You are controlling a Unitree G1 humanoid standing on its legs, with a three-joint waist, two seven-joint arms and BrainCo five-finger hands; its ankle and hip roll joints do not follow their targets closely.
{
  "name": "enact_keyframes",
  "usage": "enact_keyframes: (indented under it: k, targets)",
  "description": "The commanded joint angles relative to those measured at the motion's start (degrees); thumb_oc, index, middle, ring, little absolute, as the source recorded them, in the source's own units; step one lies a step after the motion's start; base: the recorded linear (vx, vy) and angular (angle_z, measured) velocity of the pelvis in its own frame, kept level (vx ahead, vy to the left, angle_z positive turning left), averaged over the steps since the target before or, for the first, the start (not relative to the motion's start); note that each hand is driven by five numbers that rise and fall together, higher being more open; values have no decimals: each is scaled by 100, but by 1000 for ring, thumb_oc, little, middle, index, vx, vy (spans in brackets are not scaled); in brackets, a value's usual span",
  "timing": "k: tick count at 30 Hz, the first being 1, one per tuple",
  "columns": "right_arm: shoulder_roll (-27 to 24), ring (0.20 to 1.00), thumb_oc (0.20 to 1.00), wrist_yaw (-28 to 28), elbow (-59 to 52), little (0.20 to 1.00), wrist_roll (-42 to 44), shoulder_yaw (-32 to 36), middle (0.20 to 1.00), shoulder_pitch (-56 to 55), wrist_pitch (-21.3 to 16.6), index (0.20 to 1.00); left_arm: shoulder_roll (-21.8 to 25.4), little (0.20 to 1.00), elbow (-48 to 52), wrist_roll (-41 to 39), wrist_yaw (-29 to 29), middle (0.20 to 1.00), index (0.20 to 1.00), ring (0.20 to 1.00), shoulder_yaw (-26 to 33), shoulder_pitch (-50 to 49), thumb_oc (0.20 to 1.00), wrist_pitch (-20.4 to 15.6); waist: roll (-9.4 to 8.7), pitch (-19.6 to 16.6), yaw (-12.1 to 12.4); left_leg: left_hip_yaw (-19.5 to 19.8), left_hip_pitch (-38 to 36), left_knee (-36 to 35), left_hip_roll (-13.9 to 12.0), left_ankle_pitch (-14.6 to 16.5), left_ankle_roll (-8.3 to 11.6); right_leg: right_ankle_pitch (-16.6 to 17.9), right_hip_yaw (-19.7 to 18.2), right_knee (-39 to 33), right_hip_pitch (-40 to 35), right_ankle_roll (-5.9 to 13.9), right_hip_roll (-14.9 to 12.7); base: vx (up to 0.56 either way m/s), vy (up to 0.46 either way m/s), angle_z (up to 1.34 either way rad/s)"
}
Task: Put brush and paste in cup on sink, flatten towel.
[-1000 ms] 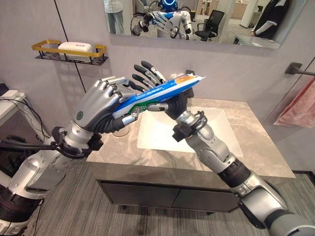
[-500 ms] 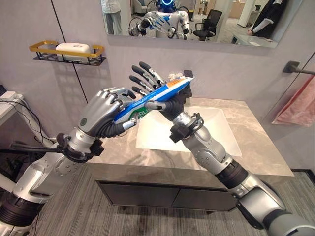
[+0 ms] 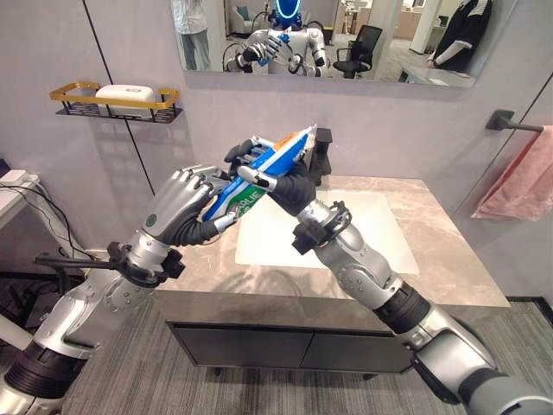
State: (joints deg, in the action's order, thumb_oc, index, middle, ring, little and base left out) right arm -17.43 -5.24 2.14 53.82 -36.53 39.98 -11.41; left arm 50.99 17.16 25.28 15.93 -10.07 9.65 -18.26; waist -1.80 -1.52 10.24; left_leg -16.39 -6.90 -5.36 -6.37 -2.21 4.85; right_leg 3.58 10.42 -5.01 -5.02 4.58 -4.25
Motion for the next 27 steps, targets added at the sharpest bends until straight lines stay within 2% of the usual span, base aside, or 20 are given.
enact_keyframes:
  k: [1, 2, 3, 13, 14, 15, 18, 22, 27]
  targets:
    - [167, 495, 495, 147, -278, 495, 299, 514, 495, 660, -542, 495, 149, 200, -226, 38, 5, 200, 200, 200, -209, -133, 200, 59, -245, -33, 83, -37, -168, 36, -181, 160, 151, 298, 365, 115, 14, 381, -484, 0, 0, 0]
    - [175, 420, 420, 175, -256, 420, 304, 526, 420, 618, -539, 420, 146, 200, -257, 6, -1, 200, 200, 200, -179, -198, 200, 72, -255, -19, 99, -40, -169, 36, -179, 162, 147, 300, 362, 111, 14, 384, -487, 0, 0, 0]
    - [166, 200, 200, 202, -242, 200, 289, 544, 200, 572, -543, 200, 138, 200, -298, -28, -9, 200, 200, 200, -161, -266, 200, 77, -261, -7, 104, -44, -169, 36, -172, 166, 141, 296, 362, 119, 20, 389, -487, 0, 0, 0]
    - [47, 200, 200, 321, -407, 200, 214, 677, 200, 201, -496, 200, 97, 200, -316, -347, -188, 200, 200, 200, -85, -487, 200, 89, -342, 53, 124, 39, -116, 36, -112, 192, 84, 292, 411, 175, 26, 416, -546, -3, 13, 0]
    - [50, 200, 200, 352, -413, 200, 208, 725, 200, 145, -503, 200, 142, 683, -286, -430, -291, 683, 683, 683, -53, -562, 683, 94, -357, 57, 128, 48, -116, 36, -93, 211, 67, 288, 436, 186, 19, 426, -568, -4, 69, 6]
    - [56, 200, 200, 374, -414, 200, 199, 761, 200, 96, -505, 200, 172, 1000, -285, -471, -320, 1000, 1000, 1000, 0, -629, 1000, 115, -358, 62, 139, 51, -127, 36, -72, 239, 44, 285, 442, 206, 18, 432, -590, 3, 79, 7]
    - [155, 200, 200, 446, -388, 200, 172, 794, 200, 42, -512, 200, 185, 1000, -303, -551, -311, 1000, 1000, 1000, 81, -735, 1000, 149, -374, 93, 161, 60, -165, 36, 4, 263, -25, 240, 439, 314, 33, 445, -642, -19, 84, 9]
    - [128, 200, 200, 592, -398, 200, 42, 917, 200, -62, -495, 200, 167, 1000, -414, -919, -294, 1000, 1000, 1000, 328, -916, 1000, 206, -346, 419, 222, 247, 251, 623, 188, 420, -228, 108, 334, 1011, 415, 464, -913, -123, 136, 1]
    - [123, 200, 200, 770, -505, 200, -42, 1256, 200, -280, -557, 200, 31, 1000, -552, -1215, -265, 1000, 1000, 1000, 522, -1137, 1000, 262, -326, 464, 243, 428, 335, 660, 415, 532, -424, 353, 340, 1350, 569, 567, -1178, -33, 151, 15]
